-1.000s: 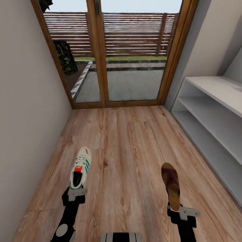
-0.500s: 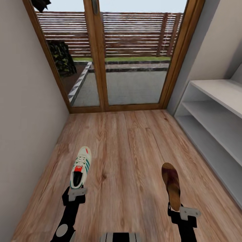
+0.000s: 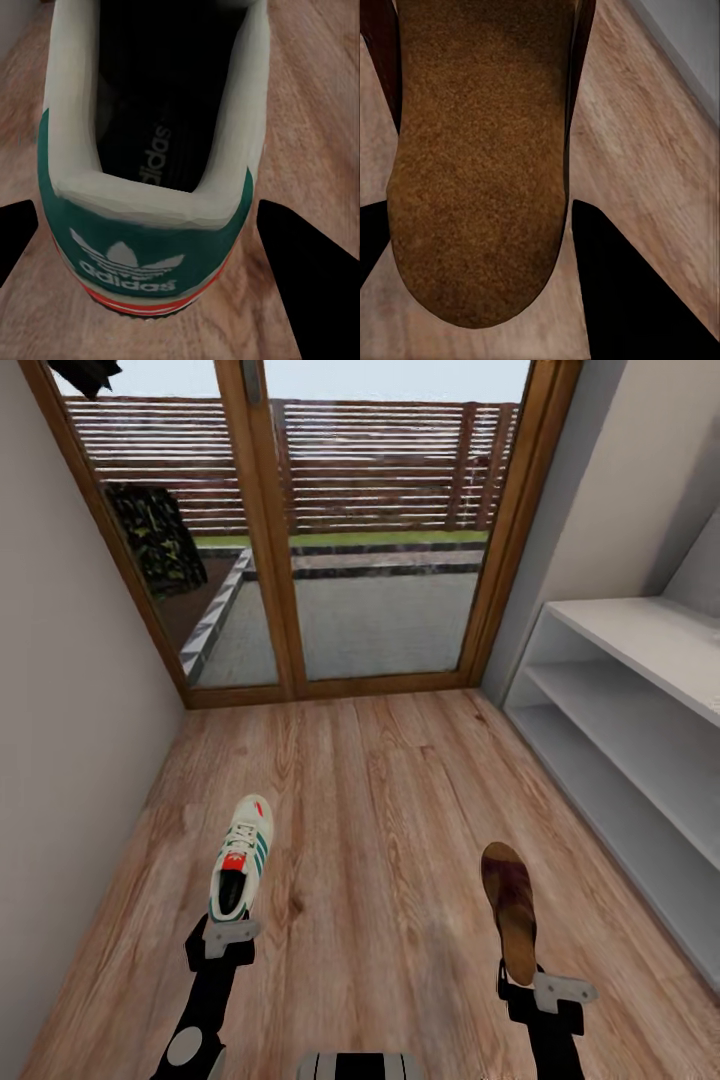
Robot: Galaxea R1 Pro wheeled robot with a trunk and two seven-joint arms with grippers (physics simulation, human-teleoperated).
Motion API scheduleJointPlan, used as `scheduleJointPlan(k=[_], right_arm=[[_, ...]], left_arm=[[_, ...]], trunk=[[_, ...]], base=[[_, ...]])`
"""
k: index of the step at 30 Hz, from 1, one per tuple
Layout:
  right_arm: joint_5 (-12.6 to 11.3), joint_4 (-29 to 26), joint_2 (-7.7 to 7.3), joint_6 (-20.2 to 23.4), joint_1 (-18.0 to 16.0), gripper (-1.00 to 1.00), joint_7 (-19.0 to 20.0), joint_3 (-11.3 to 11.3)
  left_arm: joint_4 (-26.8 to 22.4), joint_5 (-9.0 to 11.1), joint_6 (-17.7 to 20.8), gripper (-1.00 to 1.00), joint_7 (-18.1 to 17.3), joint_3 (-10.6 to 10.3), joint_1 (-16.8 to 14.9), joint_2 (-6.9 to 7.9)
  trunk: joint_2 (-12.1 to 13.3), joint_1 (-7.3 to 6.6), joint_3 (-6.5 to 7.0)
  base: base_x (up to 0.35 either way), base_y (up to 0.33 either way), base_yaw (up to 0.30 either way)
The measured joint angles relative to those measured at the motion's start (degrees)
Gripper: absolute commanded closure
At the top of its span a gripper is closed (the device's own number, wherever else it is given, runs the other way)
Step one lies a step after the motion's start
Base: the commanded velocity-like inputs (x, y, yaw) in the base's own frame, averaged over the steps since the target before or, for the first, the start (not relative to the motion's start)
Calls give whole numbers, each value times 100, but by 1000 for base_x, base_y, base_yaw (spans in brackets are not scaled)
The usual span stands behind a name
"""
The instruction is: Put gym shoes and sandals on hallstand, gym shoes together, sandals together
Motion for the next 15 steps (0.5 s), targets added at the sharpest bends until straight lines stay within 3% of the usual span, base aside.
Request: scheduleJointPlan(k=[15], right_arm=[[0, 8, 3, -7, -10, 100, -15, -17]], left_arm=[[1, 2, -2, 100, 0, -4, 0, 0]], trunk=[[0, 0, 69]], base=[[7, 0, -244]])
